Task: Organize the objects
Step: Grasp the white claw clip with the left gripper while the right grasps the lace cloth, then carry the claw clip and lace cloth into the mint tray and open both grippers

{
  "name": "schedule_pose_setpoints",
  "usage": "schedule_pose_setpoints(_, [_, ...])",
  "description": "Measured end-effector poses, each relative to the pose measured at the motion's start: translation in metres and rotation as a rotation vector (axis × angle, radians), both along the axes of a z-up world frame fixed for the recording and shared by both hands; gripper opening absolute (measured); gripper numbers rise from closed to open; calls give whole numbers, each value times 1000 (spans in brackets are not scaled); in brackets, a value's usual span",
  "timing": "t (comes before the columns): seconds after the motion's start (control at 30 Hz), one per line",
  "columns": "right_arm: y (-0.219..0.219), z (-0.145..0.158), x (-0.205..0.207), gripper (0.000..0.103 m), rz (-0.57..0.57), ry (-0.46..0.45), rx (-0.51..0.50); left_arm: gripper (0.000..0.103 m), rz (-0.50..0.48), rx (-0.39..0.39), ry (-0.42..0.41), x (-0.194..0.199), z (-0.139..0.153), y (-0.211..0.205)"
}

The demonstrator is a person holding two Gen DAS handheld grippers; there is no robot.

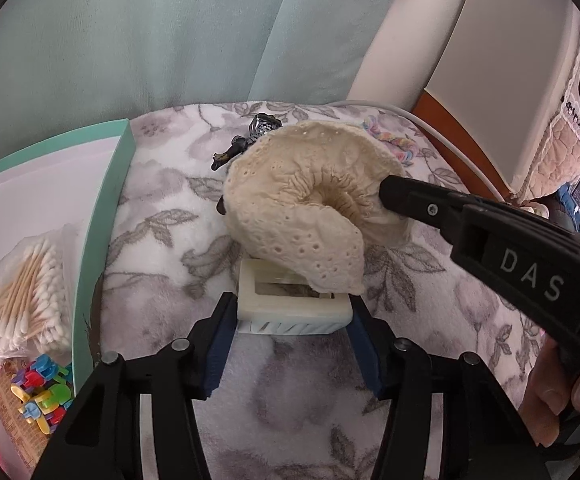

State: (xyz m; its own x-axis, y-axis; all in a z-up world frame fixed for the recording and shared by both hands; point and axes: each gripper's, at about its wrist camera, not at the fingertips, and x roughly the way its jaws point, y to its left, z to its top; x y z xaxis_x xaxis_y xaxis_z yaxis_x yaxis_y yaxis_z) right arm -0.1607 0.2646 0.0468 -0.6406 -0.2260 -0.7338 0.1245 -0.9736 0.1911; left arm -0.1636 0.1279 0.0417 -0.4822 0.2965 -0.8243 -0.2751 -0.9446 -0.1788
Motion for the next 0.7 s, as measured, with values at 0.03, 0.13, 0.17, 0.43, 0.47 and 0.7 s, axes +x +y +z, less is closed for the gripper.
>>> schedule_pose_setpoints(0.03, [1, 3, 1, 7, -5, 5, 0, 56, 5, 3, 0, 1, 0, -1])
schedule_pose_setpoints(0.13, [5, 11, 6, 7, -20, 18, -1, 56, 21, 8, -3, 6, 2, -7])
schedule_pose_setpoints(0.17, [6, 13, 8, 7, -24, 23, -1, 56, 27, 9, -3, 7, 3, -9])
schedule_pose_setpoints(0.43, [12, 35, 25, 7, -48, 62, 13, 52, 72, 35, 17, 19, 16, -27])
schedule_pose_setpoints(0.47, [12, 38, 27, 7, -48, 66, 15, 52, 76, 40, 18, 21, 18, -29])
schedule_pose_setpoints(0.7, [8, 56, 40, 7, -47, 99, 29, 52, 99, 64, 43, 31, 29, -40])
